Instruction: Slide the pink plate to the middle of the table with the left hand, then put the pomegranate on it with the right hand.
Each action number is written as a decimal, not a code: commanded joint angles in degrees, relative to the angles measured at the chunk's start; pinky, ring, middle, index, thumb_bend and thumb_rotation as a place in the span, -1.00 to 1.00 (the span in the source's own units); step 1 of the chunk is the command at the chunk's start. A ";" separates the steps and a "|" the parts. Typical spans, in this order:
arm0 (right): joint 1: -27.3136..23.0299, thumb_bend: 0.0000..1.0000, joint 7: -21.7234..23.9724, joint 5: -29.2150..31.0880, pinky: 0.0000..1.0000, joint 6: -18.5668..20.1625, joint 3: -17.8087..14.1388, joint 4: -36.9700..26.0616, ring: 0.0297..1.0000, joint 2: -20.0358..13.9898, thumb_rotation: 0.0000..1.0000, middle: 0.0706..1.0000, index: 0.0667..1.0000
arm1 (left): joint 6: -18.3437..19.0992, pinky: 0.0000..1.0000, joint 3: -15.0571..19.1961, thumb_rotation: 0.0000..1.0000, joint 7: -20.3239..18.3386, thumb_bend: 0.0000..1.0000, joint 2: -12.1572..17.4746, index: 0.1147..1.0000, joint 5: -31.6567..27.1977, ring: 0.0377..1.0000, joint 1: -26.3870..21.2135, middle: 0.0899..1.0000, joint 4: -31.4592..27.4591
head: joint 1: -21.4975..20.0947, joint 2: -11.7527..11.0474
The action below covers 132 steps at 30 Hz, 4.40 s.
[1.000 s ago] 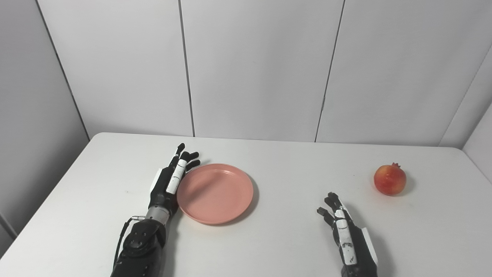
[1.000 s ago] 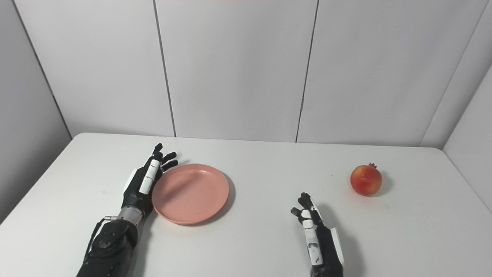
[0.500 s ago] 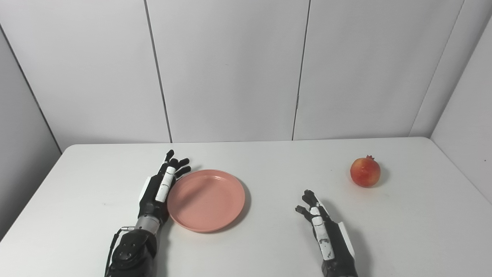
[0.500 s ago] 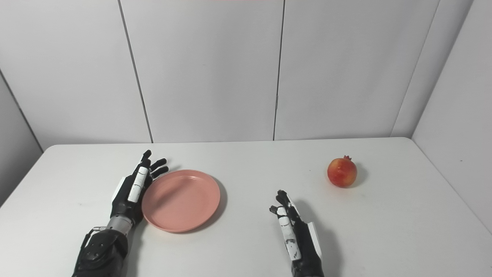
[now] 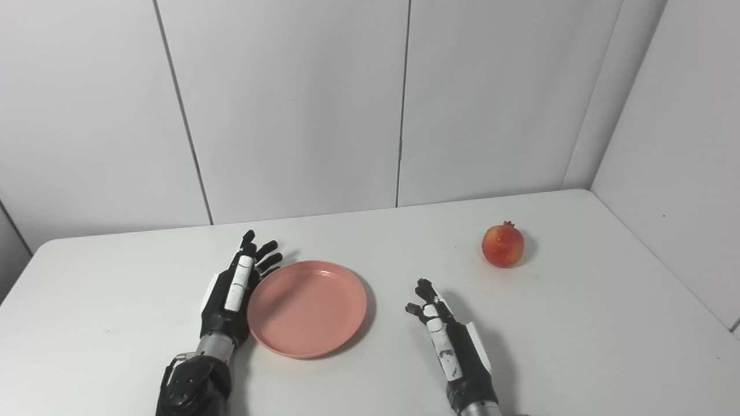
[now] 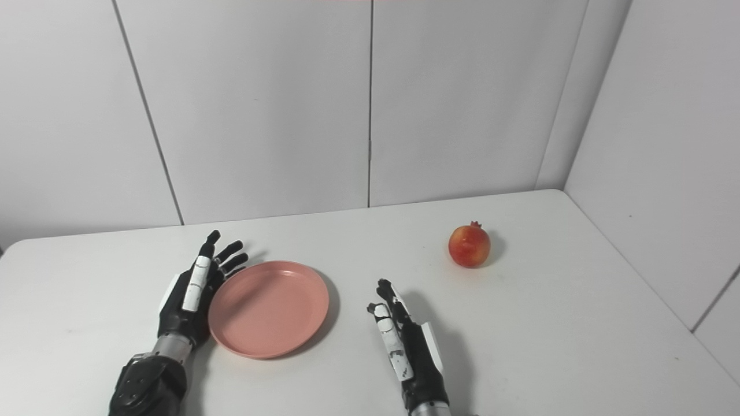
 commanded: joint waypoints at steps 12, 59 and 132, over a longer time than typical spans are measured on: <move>1.56 0.58 1.24 0.40 0.91 3.30 1.98 1.25 0.70 2.36 1.00 0.86 0.84 | 1.72 0.66 0.57 0.61 -0.23 0.66 -0.81 1.00 -0.77 0.68 0.84 0.70 0.78 | -0.17 0.16; -20.90 0.72 -4.20 -29.26 0.34 0.72 -4.48 -3.90 0.54 -16.95 0.89 0.65 0.67 | 1.20 0.67 1.53 0.59 -0.78 0.67 -1.83 1.00 -0.52 0.70 0.38 0.71 2.01 | 0.99 -0.47; -34.72 0.62 -10.42 -45.42 0.30 6.67 6.90 37.49 0.43 -30.66 0.51 0.49 0.49 | 3.61 0.58 0.49 0.58 -1.10 0.66 -0.78 1.00 -0.11 0.66 1.91 0.62 -2.18 | 2.70 0.53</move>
